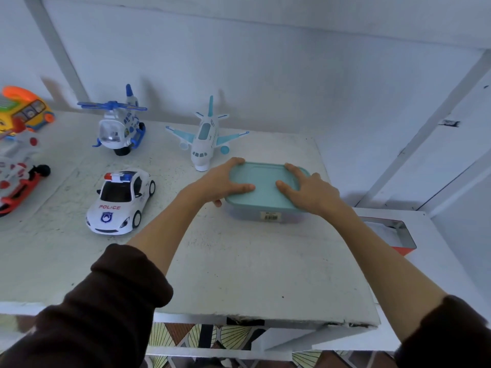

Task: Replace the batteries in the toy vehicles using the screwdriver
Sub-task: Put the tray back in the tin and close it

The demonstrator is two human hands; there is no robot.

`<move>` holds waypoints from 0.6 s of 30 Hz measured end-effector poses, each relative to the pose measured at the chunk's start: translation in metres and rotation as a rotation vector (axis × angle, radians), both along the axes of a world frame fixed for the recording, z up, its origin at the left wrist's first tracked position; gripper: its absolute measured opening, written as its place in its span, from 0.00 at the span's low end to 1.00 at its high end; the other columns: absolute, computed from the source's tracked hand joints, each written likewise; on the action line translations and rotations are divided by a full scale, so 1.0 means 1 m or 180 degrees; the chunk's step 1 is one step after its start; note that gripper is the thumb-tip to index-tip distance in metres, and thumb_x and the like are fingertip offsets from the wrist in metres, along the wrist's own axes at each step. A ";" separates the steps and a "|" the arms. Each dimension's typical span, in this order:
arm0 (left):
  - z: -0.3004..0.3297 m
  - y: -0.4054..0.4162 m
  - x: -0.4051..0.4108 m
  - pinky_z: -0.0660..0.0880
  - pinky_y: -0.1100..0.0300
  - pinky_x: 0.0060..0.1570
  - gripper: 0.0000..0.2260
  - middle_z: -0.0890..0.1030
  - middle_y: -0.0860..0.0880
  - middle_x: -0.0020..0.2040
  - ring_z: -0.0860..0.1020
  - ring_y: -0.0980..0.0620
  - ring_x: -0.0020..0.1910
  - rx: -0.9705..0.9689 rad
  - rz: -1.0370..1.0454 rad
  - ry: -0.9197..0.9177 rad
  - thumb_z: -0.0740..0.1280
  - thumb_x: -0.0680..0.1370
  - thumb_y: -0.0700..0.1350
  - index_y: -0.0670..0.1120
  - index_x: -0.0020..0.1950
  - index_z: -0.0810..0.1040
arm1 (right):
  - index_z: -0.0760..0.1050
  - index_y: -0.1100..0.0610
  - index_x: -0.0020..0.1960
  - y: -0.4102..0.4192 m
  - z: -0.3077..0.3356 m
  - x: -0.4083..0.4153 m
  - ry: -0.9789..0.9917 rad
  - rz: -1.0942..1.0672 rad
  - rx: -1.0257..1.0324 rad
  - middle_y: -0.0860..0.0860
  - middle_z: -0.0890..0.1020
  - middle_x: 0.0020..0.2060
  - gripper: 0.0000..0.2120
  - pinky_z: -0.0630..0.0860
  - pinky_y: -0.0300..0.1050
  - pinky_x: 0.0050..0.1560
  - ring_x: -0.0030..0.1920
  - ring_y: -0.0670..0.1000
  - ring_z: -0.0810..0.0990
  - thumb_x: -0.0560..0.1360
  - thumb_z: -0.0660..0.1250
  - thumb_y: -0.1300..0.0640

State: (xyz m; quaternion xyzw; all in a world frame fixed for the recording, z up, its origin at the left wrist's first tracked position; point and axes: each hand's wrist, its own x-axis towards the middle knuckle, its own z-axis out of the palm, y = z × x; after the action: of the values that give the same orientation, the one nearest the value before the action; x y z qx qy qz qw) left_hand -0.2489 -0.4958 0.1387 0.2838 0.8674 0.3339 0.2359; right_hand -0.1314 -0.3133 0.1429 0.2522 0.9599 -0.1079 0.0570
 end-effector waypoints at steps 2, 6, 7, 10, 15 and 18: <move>0.002 0.001 -0.003 0.71 0.64 0.24 0.32 0.67 0.48 0.56 0.73 0.53 0.38 -0.0060 -0.0044 0.0007 0.69 0.74 0.56 0.55 0.73 0.58 | 0.48 0.36 0.72 0.003 0.001 -0.005 -0.0087 0.0011 0.0113 0.60 0.71 0.61 0.30 0.70 0.51 0.53 0.57 0.62 0.74 0.73 0.47 0.30; 0.001 -0.002 -0.008 0.72 0.64 0.25 0.31 0.69 0.48 0.51 0.72 0.53 0.36 0.0041 -0.0098 -0.0207 0.70 0.74 0.55 0.56 0.73 0.58 | 0.48 0.38 0.73 0.007 0.003 -0.009 -0.0112 0.0068 -0.0425 0.60 0.71 0.60 0.28 0.75 0.49 0.46 0.52 0.60 0.75 0.75 0.49 0.34; 0.000 -0.004 -0.010 0.72 0.64 0.26 0.31 0.70 0.48 0.49 0.72 0.53 0.35 0.0159 -0.0093 -0.0371 0.70 0.75 0.54 0.57 0.74 0.58 | 0.50 0.39 0.73 0.010 0.005 -0.006 -0.0014 0.0064 -0.0768 0.59 0.70 0.58 0.25 0.77 0.47 0.40 0.49 0.59 0.75 0.78 0.50 0.38; -0.007 -0.015 -0.013 0.74 0.64 0.29 0.30 0.74 0.44 0.47 0.70 0.52 0.33 0.0694 -0.0009 -0.1145 0.69 0.76 0.47 0.59 0.74 0.59 | 0.58 0.43 0.72 0.025 0.007 0.011 0.0374 0.0046 -0.1633 0.56 0.71 0.55 0.19 0.75 0.42 0.34 0.45 0.53 0.72 0.81 0.50 0.49; -0.024 -0.021 -0.005 0.69 0.64 0.28 0.22 0.76 0.47 0.46 0.70 0.53 0.33 0.1612 0.0287 -0.1708 0.65 0.79 0.42 0.54 0.72 0.67 | 0.73 0.47 0.63 0.026 -0.010 0.021 0.1513 -0.0648 -0.2969 0.53 0.74 0.48 0.14 0.72 0.45 0.38 0.42 0.52 0.71 0.79 0.59 0.57; -0.027 -0.017 0.000 0.67 0.66 0.25 0.19 0.76 0.49 0.44 0.72 0.56 0.30 0.1826 0.0463 -0.1695 0.63 0.80 0.40 0.52 0.70 0.70 | 0.76 0.49 0.60 0.019 -0.014 0.016 0.1828 -0.1033 -0.3246 0.50 0.76 0.51 0.13 0.72 0.48 0.43 0.45 0.51 0.72 0.78 0.61 0.58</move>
State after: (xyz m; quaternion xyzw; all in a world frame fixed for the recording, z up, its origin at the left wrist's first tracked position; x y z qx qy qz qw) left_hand -0.2492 -0.5128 0.1116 0.1795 0.6653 0.6403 0.3394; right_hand -0.1159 -0.2941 0.1285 0.2971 0.7135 -0.6254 -0.1079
